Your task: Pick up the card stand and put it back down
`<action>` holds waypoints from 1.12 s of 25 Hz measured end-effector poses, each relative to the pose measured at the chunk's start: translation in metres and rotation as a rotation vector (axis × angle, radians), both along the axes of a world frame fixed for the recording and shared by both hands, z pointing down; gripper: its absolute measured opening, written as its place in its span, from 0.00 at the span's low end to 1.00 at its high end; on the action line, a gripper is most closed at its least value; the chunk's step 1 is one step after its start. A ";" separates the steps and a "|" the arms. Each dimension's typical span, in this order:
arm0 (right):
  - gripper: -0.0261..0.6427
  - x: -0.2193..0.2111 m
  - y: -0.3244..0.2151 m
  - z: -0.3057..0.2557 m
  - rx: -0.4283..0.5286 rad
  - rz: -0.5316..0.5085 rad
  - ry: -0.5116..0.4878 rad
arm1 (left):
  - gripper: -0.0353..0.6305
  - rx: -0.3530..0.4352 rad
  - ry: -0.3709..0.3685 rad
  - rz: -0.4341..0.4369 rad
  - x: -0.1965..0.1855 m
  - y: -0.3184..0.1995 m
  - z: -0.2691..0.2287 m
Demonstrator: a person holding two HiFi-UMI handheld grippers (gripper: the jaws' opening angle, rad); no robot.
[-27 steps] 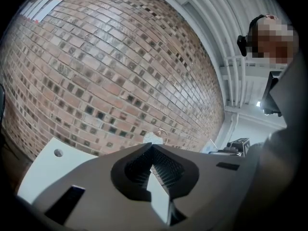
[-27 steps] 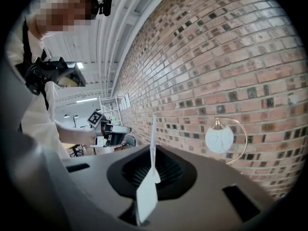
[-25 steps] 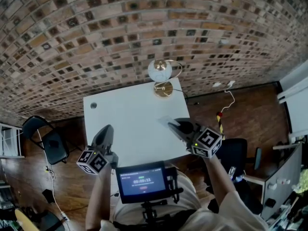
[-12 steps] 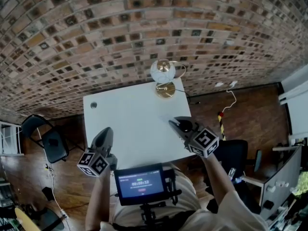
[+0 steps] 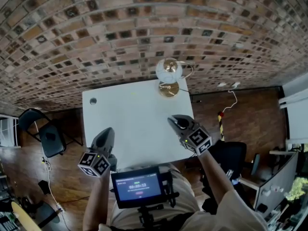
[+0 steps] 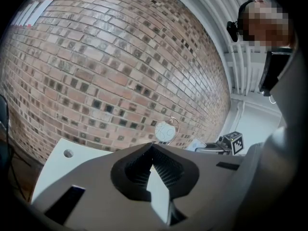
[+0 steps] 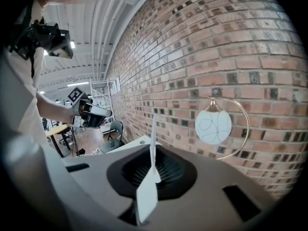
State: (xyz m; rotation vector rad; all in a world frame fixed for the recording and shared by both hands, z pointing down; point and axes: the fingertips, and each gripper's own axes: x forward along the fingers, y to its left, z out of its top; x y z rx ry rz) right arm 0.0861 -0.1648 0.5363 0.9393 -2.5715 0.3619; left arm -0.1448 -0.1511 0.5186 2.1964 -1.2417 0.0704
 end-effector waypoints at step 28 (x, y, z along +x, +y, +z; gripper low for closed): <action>0.08 -0.008 -0.017 0.199 -0.222 0.077 0.015 | 0.05 -0.036 -0.068 0.022 -0.002 -0.002 0.049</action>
